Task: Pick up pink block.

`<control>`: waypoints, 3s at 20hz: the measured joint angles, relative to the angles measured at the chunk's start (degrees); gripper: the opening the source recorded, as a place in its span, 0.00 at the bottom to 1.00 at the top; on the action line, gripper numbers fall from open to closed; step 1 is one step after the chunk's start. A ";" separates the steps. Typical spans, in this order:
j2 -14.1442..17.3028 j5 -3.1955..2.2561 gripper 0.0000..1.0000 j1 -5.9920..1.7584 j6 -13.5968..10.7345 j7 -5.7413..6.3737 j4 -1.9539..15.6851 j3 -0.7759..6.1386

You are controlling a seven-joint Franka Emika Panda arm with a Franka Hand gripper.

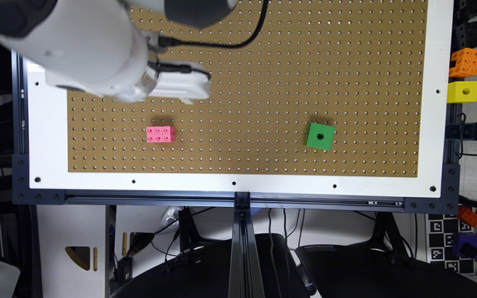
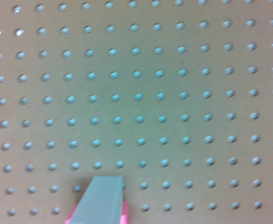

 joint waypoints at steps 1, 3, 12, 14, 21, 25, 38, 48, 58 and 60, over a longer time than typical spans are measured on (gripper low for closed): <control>0.42 0.00 1.00 0.00 -0.03 0.00 0.46 0.00; 0.78 0.00 1.00 -0.09 -0.03 -0.02 0.95 0.00; 1.69 -0.02 1.00 -1.40 -0.10 -1.10 2.88 -0.01; 2.86 -0.02 1.00 -2.03 -0.12 -1.66 4.28 -0.01; 5.52 -0.02 1.00 -3.37 -0.65 -3.12 7.51 -0.01; 5.70 -0.02 1.00 -3.37 -0.71 -3.19 7.54 -0.01; 11.80 -0.02 1.00 -3.37 2.52 -3.25 8.26 -0.01; 13.76 -0.02 1.00 -3.27 3.99 -3.25 9.15 0.00; 20.05 -0.02 1.00 -3.25 5.11 -3.25 13.80 0.12; 21.14 -0.02 1.00 -3.25 5.27 -3.25 14.30 0.14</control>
